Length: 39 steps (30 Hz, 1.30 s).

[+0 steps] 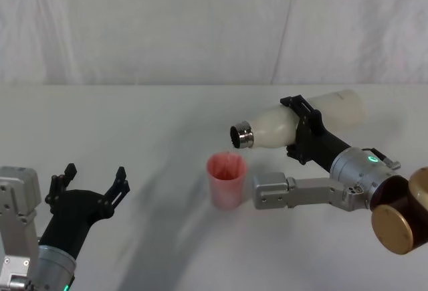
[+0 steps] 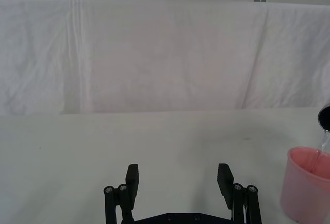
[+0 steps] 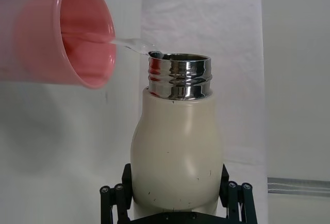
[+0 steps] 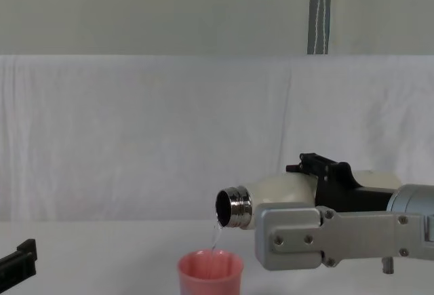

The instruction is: Grasp the thermos with one hand and pour water into the cup lid.

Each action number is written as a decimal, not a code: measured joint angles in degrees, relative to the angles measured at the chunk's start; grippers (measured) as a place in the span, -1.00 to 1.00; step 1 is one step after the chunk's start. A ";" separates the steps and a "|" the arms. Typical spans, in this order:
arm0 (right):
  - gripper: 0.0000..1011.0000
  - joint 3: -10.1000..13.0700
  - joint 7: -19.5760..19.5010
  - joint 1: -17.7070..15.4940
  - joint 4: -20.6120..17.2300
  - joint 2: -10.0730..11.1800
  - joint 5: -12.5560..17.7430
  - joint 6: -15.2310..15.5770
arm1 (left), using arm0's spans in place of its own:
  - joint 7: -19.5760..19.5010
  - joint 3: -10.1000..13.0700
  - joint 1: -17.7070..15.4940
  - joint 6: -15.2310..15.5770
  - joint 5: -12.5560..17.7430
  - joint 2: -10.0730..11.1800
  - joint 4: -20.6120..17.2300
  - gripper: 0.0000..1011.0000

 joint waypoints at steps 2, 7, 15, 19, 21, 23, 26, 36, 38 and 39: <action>0.89 0.05 0.02 -0.11 -0.10 0.01 0.04 0.01 | 0.00 0.00 0.00 0.00 0.00 0.00 0.00 0.98; 0.89 0.45 0.02 -0.54 -0.31 -0.11 0.96 -0.05 | 0.00 0.00 0.00 0.00 0.00 0.00 0.00 0.98; 0.89 1.93 0.10 -1.66 -1.58 -0.76 3.91 -0.46 | 0.00 0.00 0.00 0.00 0.00 0.00 0.00 0.98; 0.89 2.60 0.18 -2.23 -2.12 -1.06 5.29 -0.69 | 0.00 0.00 0.00 0.00 0.00 0.00 0.00 0.98; 0.89 2.88 0.20 -2.44 -2.26 -1.19 5.87 -0.80 | 0.00 0.00 0.00 0.00 0.00 0.00 0.00 0.98; 0.89 3.48 0.20 -2.77 -2.42 -1.50 7.10 -1.05 | 0.00 0.00 0.00 0.00 0.00 0.00 0.00 0.98; 0.89 4.40 0.20 -3.22 -2.66 -1.90 8.72 -1.41 | 0.00 0.00 0.00 0.00 0.00 0.00 0.00 0.98; 0.89 7.10 -1.04 -4.84 -5.57 -2.24 12.89 -3.26 | 0.00 0.00 0.00 0.00 0.00 0.00 0.00 0.98; 0.89 8.42 -1.12 -5.40 -6.07 -2.60 15.21 -3.97 | 0.00 0.00 0.00 0.00 0.00 0.00 0.00 0.98; 0.89 8.42 -1.12 -5.40 -6.07 -2.60 15.21 -3.97 | 0.00 0.00 0.00 0.00 0.00 0.00 0.00 0.98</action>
